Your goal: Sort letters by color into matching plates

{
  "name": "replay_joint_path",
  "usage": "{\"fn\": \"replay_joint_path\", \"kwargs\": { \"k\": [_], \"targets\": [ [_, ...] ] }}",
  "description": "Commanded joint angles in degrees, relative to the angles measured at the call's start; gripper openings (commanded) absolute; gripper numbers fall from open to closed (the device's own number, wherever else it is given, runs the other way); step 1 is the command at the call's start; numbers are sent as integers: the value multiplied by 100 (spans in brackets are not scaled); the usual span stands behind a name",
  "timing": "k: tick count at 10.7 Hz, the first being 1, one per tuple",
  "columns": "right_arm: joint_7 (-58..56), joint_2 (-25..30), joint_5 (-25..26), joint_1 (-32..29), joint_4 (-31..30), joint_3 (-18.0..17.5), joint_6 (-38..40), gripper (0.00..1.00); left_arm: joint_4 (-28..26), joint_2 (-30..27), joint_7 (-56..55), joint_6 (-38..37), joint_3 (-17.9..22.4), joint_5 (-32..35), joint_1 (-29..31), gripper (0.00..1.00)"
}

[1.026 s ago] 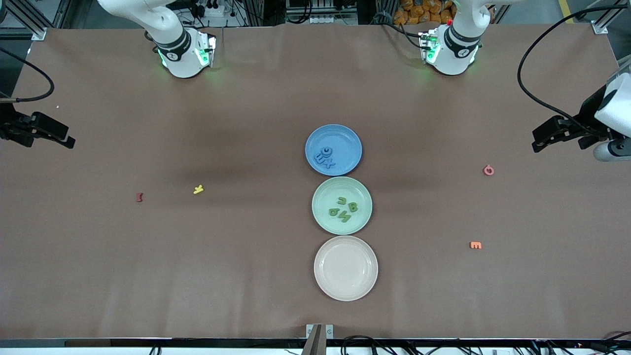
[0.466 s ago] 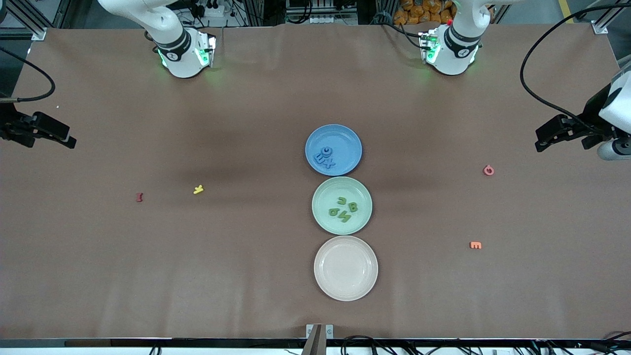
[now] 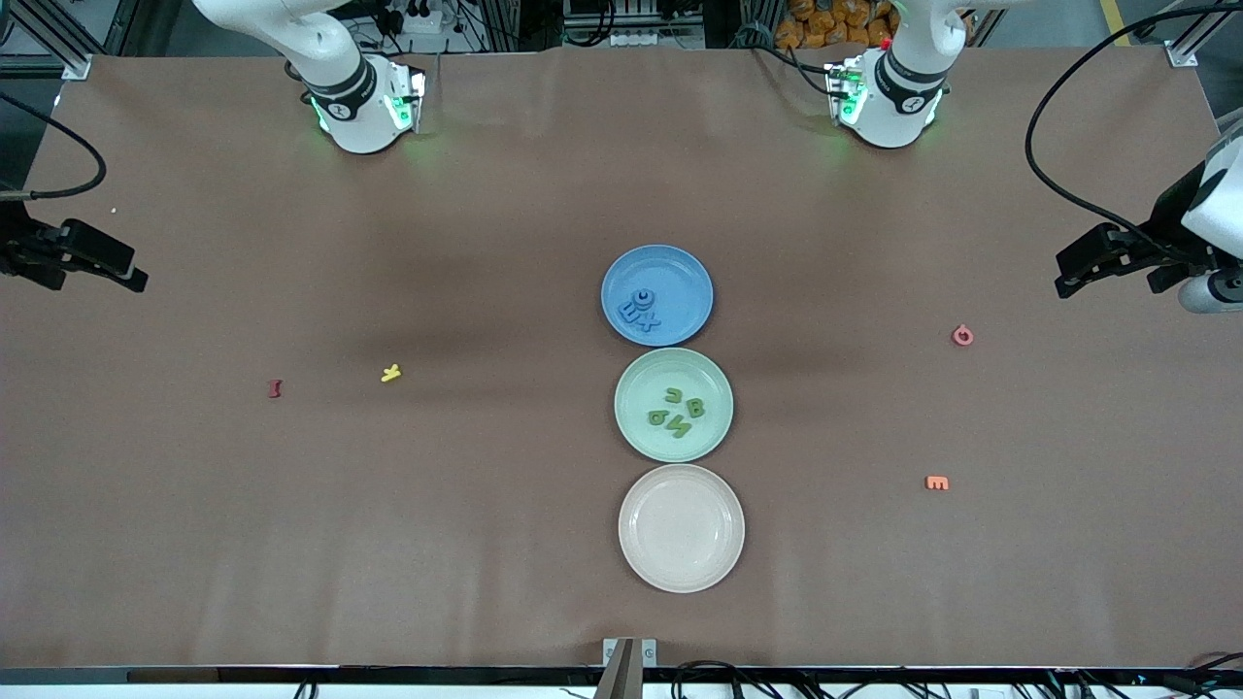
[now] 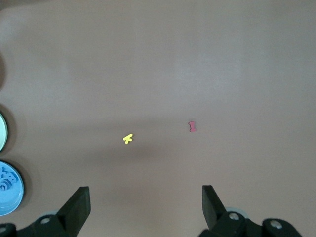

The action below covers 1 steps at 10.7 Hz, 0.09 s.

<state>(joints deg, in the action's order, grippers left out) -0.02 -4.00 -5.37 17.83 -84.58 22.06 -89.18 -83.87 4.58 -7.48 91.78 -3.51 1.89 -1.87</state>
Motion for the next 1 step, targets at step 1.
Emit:
{"fn": "replay_joint_path", "kwargs": {
  "k": [1],
  "targets": [
    [90,31,115,-87,38,-97,32,100,64,-28,151,-99,0,-101,37,100]
  ]
}}
